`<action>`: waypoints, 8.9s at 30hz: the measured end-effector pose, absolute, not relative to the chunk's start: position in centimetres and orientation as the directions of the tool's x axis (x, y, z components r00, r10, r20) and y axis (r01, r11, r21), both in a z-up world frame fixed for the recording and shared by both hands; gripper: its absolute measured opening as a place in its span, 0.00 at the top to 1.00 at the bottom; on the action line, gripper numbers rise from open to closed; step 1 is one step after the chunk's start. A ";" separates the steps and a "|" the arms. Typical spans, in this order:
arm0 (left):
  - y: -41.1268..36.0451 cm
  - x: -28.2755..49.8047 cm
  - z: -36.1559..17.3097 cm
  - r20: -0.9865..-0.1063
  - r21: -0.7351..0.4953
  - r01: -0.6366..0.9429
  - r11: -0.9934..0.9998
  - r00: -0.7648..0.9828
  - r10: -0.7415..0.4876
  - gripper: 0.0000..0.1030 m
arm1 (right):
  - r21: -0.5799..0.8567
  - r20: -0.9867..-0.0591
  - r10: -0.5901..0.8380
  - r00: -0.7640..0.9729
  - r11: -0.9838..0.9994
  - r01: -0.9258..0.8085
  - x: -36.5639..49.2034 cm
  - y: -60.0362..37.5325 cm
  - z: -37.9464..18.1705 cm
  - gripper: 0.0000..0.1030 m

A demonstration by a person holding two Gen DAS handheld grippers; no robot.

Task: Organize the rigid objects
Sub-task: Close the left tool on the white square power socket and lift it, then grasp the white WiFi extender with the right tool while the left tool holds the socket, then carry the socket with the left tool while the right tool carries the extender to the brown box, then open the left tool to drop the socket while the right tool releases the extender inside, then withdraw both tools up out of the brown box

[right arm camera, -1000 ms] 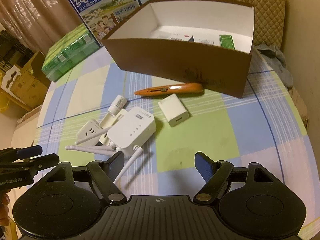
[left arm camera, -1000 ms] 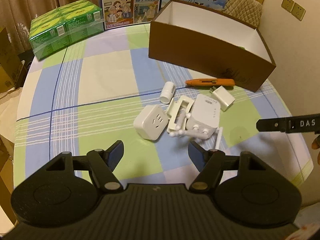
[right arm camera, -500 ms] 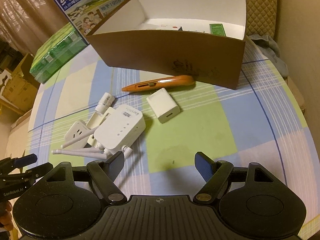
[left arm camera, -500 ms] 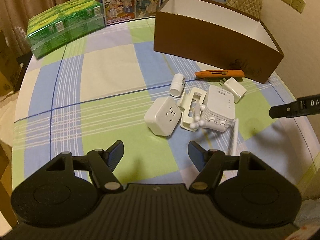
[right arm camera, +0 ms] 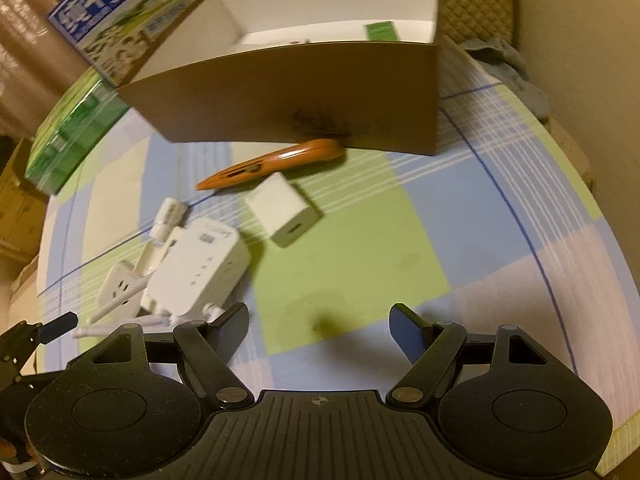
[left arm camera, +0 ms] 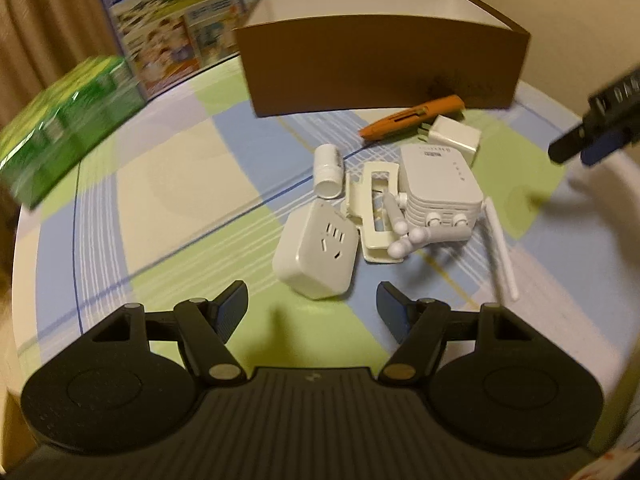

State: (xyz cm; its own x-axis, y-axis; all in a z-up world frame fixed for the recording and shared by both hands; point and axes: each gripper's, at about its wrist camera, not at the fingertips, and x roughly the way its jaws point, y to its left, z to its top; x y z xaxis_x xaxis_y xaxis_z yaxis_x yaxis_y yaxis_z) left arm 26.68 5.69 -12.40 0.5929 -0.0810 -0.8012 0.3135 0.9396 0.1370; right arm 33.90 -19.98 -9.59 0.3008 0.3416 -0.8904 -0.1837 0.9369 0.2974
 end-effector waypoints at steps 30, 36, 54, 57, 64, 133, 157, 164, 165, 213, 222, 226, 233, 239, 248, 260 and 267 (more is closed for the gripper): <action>12.2 27.8 -13.8 -0.782 0.017 0.160 0.987 0.617 -0.086 0.52 | 0.269 -0.916 0.284 0.285 0.959 -0.091 34.4 -19.5 -10.9 0.28; 12.5 27.5 -13.2 -0.788 0.059 0.179 0.982 0.612 -0.064 0.40 | 0.272 -0.915 0.293 0.278 0.956 -0.111 34.8 -18.9 -11.0 0.28; 6.3 27.5 -16.0 -0.740 0.424 0.407 0.809 0.670 0.050 0.50 | 0.272 -0.917 0.286 0.278 0.958 -0.089 34.9 -19.3 -11.2 0.28; 6.6 28.1 -15.9 -0.745 0.404 0.404 0.821 0.666 0.038 0.51 | 0.271 -0.918 0.286 0.276 0.958 -0.092 34.8 -19.3 -11.2 0.28; 8.5 28.7 -15.0 -0.767 0.289 0.327 0.900 0.641 0.013 0.52 | 0.276 -0.915 0.295 0.276 0.955 -0.109 34.9 -18.7 -11.0 0.28; 9.6 26.8 -10.4 -0.837 -0.004 0.055 0.998 0.546 -0.033 0.52 | 0.217 -0.911 0.355 0.209 0.845 -0.488 34.0 -9.5 -11.8 0.48; 2.5 35.4 -2.5 -0.736 0.047 0.202 0.978 0.669 -0.103 0.52 | 0.304 -0.785 0.511 0.351 0.810 -0.502 36.7 -14.8 -2.1 0.48; 0.4 41.5 0.4 -0.698 0.074 0.233 0.970 0.707 -0.117 0.52 | 0.291 -0.742 0.525 0.418 0.813 -0.504 41.1 -15.4 0.8 0.48; 0.2 42.3 0.6 -0.697 0.076 0.238 0.968 0.707 -0.120 0.52 | 0.289 -0.736 0.524 0.428 0.816 -0.500 42.0 -15.6 1.2 0.48; -2.5 58.8 -8.4 -0.866 0.139 0.330 0.934 0.498 -0.047 0.47 | 0.237 -0.849 0.338 0.406 0.930 -0.280 57.2 -16.2 -6.6 0.48; -2.1 58.0 -8.1 -0.864 0.126 0.331 0.935 0.501 -0.060 0.43 | 0.228 -0.823 0.322 0.469 0.942 -0.248 57.5 -17.0 -5.9 0.42; -2.1 57.5 -7.6 -0.859 0.117 0.331 0.936 0.508 -0.072 0.41 | 0.237 -0.813 0.335 0.476 0.937 -0.256 57.3 -17.2 -5.0 0.38; -2.2 56.7 -6.8 -0.854 0.097 0.327 0.940 0.513 -0.090 0.40 | 0.253 -0.814 0.348 0.465 0.933 -0.255 56.2 -17.7 -4.5 0.36; -2.2 56.0 -5.9 -0.845 0.089 0.319 0.944 0.525 -0.098 0.40 | 0.243 -0.822 0.341 0.457 0.935 -0.260 55.2 -17.9 -4.6 0.36; -2.3 54.6 -3.7 -0.822 0.081 0.312 0.947 0.558 -0.113 0.40 | 0.241 -0.816 0.342 0.466 0.934 -0.263 53.8 -18.3 -3.7 0.35; -2.3 51.3 -0.9 -0.789 0.059 0.297 0.953 0.599 -0.138 0.40 | 0.244 -0.793 0.357 0.494 0.929 -0.279 50.9 -19.0 -1.5 0.35; -1.5 48.0 0.8 -0.762 0.043 0.278 0.960 0.630 -0.148 0.40 | 0.266 -0.765 0.383 0.517 0.920 -0.287 48.4 -19.7 0.0 0.35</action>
